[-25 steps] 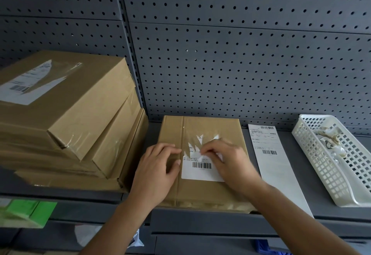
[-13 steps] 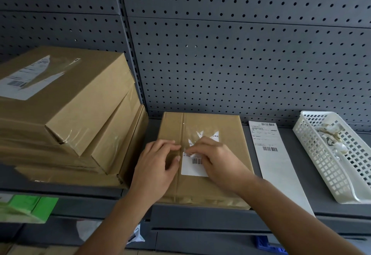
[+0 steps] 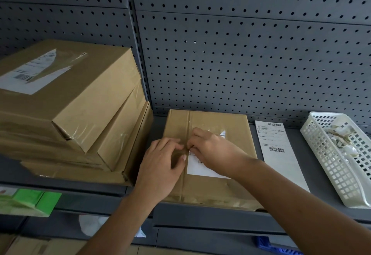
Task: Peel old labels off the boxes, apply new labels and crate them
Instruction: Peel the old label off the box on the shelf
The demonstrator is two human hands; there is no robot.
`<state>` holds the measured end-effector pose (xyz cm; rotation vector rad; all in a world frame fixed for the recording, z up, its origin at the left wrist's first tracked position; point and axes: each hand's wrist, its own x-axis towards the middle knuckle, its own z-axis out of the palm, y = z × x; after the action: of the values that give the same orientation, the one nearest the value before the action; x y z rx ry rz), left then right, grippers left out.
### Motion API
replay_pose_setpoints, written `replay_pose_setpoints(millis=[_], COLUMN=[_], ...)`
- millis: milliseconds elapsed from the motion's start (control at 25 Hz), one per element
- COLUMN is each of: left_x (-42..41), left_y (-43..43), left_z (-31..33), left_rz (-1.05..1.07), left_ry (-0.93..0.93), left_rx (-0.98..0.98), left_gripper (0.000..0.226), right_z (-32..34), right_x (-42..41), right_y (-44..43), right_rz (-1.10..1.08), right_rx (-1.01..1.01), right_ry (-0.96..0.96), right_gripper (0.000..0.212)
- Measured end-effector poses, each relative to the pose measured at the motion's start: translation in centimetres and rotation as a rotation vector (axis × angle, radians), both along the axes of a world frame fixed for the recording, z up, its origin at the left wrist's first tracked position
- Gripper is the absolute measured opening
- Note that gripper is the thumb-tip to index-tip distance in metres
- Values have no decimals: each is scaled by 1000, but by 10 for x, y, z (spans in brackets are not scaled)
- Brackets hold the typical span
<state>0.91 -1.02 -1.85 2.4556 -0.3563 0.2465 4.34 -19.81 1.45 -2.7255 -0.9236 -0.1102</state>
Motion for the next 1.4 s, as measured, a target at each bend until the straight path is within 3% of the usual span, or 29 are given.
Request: replay_pose_setpoints(millis=[80,160,440,640,800,960,1120,1200,1320,1400], left_x=[1,1,0,0,1,1,1,0,0,0], left_y=[0,0,1,2,2,1,2,2,3,2], left_z=[0,0,-1,-2,-3,-3,-2,-2,-2,-2], left_rz=[1,-6,-17,-13,-12,-9,-16,-14,-5,-8], left_ry=[5,6,-27,-30,-32,-27,-25,-16,-19,-30], left_rx=[6,1,-11,-11,-4,1,-1,2,7,7], left_gripper=[28,29,24,16,19,23,23,21,18,18], right_z=[2,3,-3,-6,-12,-6,3,13,26,26], right_x=[1,0,-14,-19,-17,-20,-40,-48,-45,-45], right_y=[0,-4,-15,-10,-6,-10,-21,-30,-52,-55], right_rz=[34,38,7,14,9,5,-53,-115,-229,-297], right_rx=[-93,-53,287,278,342,360,516,715,909,846], right_ry=[5,67,116,128,72,143,365,467,432,404], right_gripper=[28,33,15,32,8,11,13,13,10,13])
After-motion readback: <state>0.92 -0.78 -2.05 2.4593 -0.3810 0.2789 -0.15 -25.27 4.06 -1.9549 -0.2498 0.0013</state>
